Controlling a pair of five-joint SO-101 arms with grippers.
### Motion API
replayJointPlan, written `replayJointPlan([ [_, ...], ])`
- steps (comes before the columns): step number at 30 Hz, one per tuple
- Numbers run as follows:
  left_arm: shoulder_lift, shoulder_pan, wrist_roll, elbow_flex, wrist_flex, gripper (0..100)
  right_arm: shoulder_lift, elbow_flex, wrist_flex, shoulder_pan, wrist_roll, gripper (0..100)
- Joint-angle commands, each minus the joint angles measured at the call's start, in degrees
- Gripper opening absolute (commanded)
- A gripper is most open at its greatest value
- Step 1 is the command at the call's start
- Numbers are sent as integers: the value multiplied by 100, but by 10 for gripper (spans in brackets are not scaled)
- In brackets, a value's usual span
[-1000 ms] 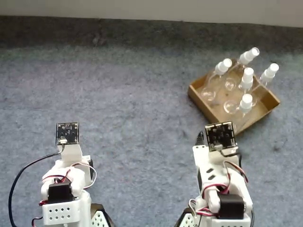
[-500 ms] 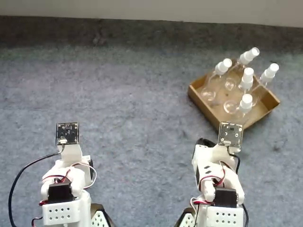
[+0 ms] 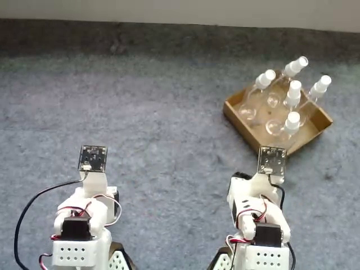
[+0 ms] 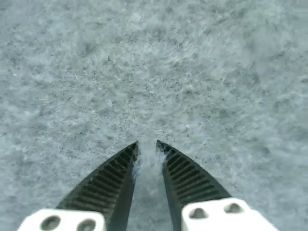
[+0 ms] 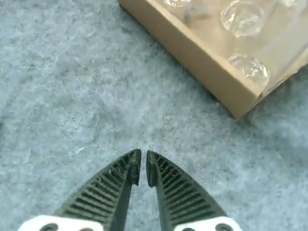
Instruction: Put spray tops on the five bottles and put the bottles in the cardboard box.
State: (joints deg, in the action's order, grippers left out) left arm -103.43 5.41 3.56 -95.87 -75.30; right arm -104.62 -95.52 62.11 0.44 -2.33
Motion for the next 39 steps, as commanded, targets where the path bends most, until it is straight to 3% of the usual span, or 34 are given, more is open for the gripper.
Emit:
replayJointPlan([
  [1,-22,-409,70,-127,-26,5,-84,-743,154,48,-44,5],
  [10,-40,-409,62,-127,-26,5,-84,-743,971,-1349,-44,5],
  [23,-40,-409,62,-127,-26,5,-84,-716,963,-1156,-18,5],
  [28,-40,-409,62,-127,-26,5,-84,-716,963,-1156,765,5],
  [34,-40,-418,62,-127,-26,5,-75,-725,954,-1147,501,5],
  [39,-40,-418,70,-127,-26,5,-75,-725,954,-268,510,5],
])
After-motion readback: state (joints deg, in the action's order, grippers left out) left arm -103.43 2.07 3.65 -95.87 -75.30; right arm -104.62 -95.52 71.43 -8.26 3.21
